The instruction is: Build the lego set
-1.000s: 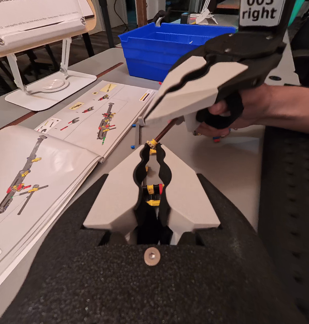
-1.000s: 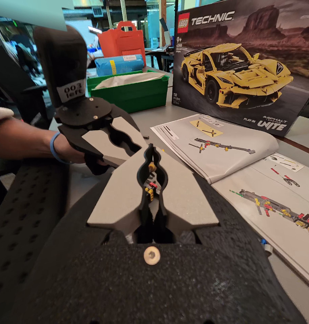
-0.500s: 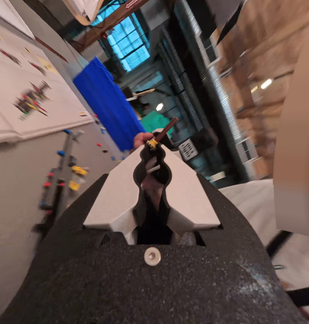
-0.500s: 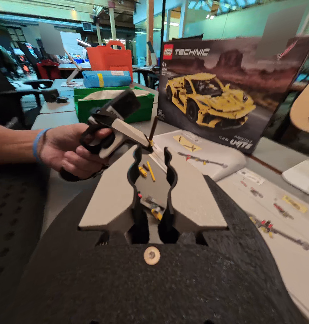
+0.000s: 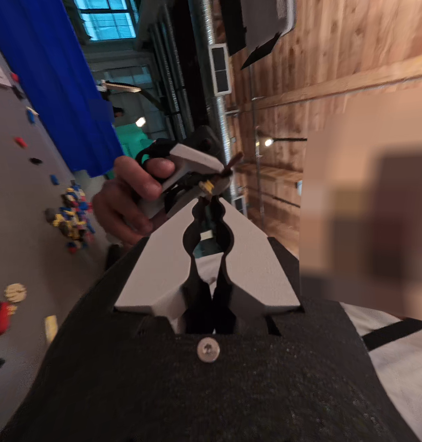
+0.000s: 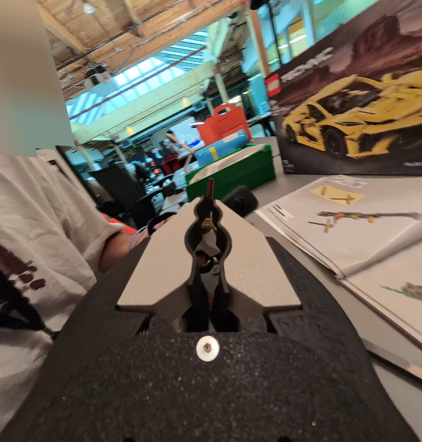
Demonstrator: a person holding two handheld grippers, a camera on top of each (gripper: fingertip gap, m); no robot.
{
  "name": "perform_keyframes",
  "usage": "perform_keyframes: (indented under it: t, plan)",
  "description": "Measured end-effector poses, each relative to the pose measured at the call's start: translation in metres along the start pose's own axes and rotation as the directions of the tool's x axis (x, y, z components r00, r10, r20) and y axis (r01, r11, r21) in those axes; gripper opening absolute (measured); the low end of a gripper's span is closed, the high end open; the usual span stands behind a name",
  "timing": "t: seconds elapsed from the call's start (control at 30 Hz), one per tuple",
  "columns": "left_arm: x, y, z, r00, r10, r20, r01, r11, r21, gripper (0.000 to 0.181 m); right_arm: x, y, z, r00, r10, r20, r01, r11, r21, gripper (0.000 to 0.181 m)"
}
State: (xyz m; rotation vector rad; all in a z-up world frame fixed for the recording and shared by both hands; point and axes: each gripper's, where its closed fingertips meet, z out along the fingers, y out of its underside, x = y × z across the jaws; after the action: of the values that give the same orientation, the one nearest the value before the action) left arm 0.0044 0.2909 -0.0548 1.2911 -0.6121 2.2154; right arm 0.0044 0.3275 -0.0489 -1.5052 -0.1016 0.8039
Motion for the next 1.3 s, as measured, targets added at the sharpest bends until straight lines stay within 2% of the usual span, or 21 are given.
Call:
perform_keyframes:
  t: [0.03,0.1,0.13,0.2,0.27,0.3,0.33,0.47,0.67,0.83,0.93,1.0,1.07,1.13,1.23,1.3]
  plan:
    - [-0.005,0.000,-0.003,0.996,0.066,0.053,-0.065,0.998,-0.025,0.008,0.010,-0.001,-0.003,0.998,0.005,-0.057,-0.004,1.000,0.004,0.002]
    - [-0.011,-0.003,-0.012,0.964,0.213,0.156,-0.201,0.975,-0.094,0.019,0.023,0.005,-0.007,0.992,-0.005,-0.127,-0.001,0.999,-0.052,0.002]
    - [-0.016,-0.006,-0.017,0.927,0.304,0.219,-0.279,0.950,-0.139,0.021,0.029,0.015,-0.007,0.984,-0.046,-0.172,0.025,0.992,-0.126,0.001]
    - [-0.026,-0.018,-0.027,0.804,0.479,0.353,-0.423,0.877,-0.227,0.027,0.031,0.038,-0.004,0.966,-0.154,-0.207,0.095,0.957,-0.273,0.003]
    - [-0.032,-0.025,-0.032,0.687,0.596,0.415,-0.501,0.802,-0.325,0.024,0.030,0.051,0.000,0.947,-0.234,-0.219,0.147,0.924,-0.354,0.003]
    - [-0.034,-0.025,-0.034,0.654,0.629,0.421,-0.513,0.777,-0.365,0.011,0.027,0.054,0.002,0.943,-0.256,-0.210,0.166,0.914,-0.369,0.002]
    - [-0.035,-0.025,-0.035,0.638,0.641,0.426,-0.515,0.767,-0.383,0.005,0.026,0.055,0.003,0.939,-0.270,-0.211,0.177,0.909,-0.378,0.002]
    - [-0.038,-0.023,-0.036,0.623,0.655,0.429,-0.512,0.755,-0.409,0.003,0.027,0.055,0.001,0.931,-0.289,-0.221,0.191,0.905,-0.379,0.002]
    - [-0.041,-0.024,-0.038,0.561,0.698,0.446,-0.533,0.716,-0.451,0.007,0.028,0.057,-0.001,0.937,-0.266,-0.227,0.166,0.909,-0.381,0.002]
    - [-0.045,-0.024,-0.040,0.575,0.677,0.460,-0.498,0.735,-0.460,0.003,0.032,0.060,-0.002,0.923,-0.299,-0.243,0.187,0.899,-0.396,0.003]
    - [-0.037,-0.029,-0.039,0.649,0.619,0.442,-0.475,0.784,-0.400,0.003,0.030,0.051,0.000,0.918,-0.305,-0.253,0.209,0.915,-0.344,0.003]
    - [-0.030,-0.036,-0.041,0.708,0.558,0.431,-0.457,0.829,-0.323,0.003,0.028,0.043,0.000,0.904,-0.337,-0.264,0.253,0.917,-0.307,0.011]
    - [-0.020,-0.046,-0.043,0.781,0.481,0.399,-0.426,0.877,-0.223,0.003,0.030,0.033,-0.003,0.860,-0.404,-0.312,0.324,0.904,-0.279,0.025]
    - [-0.011,-0.052,-0.043,0.848,0.399,0.350,-0.379,0.917,-0.128,0.002,0.029,0.026,-0.004,0.794,-0.491,-0.359,0.416,0.869,-0.269,0.027]
    - [-0.007,-0.050,-0.040,0.904,0.318,0.285,-0.311,0.948,-0.070,0.002,0.024,0.019,0.003,0.722,-0.570,-0.392,0.503,0.822,-0.269,0.027]
    - [-0.006,-0.047,-0.037,0.925,0.284,0.253,-0.280,0.959,-0.053,0.002,0.023,0.017,0.006,0.703,-0.592,-0.394,0.526,0.806,-0.273,0.026]
